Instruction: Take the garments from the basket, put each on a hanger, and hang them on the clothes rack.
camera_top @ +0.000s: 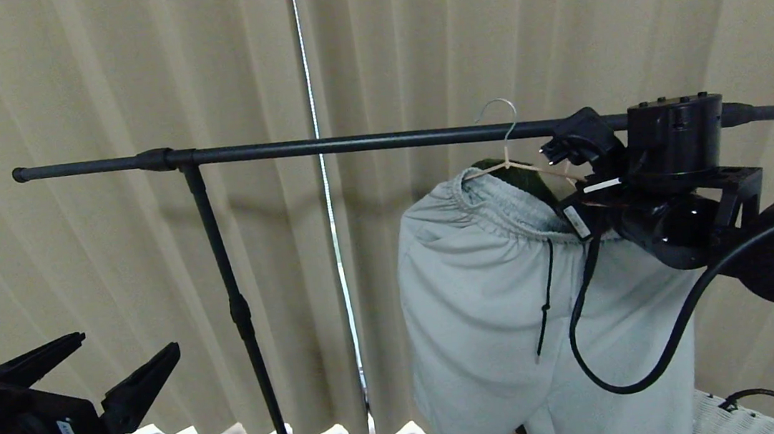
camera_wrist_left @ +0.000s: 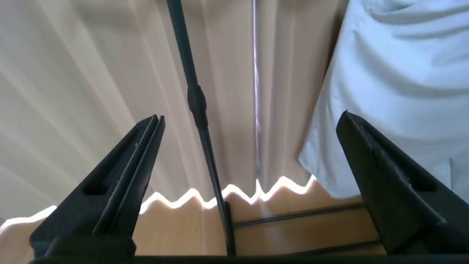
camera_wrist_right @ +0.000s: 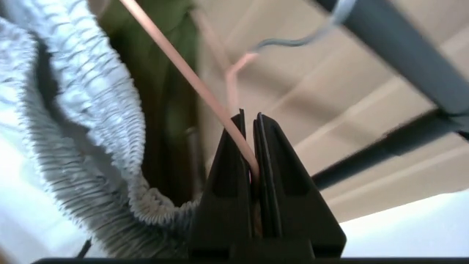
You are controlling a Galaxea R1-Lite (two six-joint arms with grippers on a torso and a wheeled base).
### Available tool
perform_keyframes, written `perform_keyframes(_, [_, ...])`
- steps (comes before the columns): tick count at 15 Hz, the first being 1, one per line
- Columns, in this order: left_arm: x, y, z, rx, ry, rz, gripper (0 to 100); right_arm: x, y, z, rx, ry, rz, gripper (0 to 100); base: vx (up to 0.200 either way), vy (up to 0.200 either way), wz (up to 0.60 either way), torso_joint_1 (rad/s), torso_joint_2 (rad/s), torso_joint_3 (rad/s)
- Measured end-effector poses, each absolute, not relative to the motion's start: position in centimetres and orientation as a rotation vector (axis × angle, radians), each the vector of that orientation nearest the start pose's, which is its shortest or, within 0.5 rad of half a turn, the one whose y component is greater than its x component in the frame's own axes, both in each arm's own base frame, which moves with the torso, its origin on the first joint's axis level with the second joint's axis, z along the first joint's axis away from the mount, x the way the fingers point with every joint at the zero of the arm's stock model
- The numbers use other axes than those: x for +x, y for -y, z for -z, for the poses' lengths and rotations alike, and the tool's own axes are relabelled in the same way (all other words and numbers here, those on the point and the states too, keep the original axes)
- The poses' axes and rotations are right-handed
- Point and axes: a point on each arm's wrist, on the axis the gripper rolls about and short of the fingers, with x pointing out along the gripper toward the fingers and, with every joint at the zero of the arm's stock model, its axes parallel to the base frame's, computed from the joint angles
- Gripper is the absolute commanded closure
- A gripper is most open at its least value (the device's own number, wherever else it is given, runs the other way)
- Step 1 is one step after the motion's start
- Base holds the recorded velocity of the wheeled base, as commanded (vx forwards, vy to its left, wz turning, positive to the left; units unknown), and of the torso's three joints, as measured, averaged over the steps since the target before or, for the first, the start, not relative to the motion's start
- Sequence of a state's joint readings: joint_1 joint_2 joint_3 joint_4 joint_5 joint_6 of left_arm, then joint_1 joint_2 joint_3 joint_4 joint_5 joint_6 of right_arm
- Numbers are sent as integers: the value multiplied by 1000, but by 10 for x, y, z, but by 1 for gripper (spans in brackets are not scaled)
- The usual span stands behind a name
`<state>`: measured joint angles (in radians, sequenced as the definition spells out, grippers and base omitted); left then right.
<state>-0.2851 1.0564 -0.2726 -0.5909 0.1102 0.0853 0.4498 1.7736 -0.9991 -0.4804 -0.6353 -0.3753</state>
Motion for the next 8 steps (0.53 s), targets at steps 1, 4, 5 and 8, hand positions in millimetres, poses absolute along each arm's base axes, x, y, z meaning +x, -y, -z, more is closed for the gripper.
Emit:
perform_keyframes(1, [125, 34, -172, 123, -181, 183, 0, 304, -137, -195, -531, -289, 125, 100, 0, 0, 0, 0, 0, 0])
perform_keyframes(4, [124, 34, -172, 123, -180, 183, 0, 300, -150, -188, -549, -297, 90, 100, 0, 0, 0, 0, 0, 0])
perform_keyframes(5, [124, 34, -171, 123, -181, 183, 0, 299, -153, -187, -552, -298, 80, 100, 0, 0, 0, 0, 0, 0])
perform_keyframes(8, [124, 34, -171, 124, -180, 183, 0, 297, -158, -184, -559, -300, 62, 100, 0, 0, 0, 0, 0, 0])
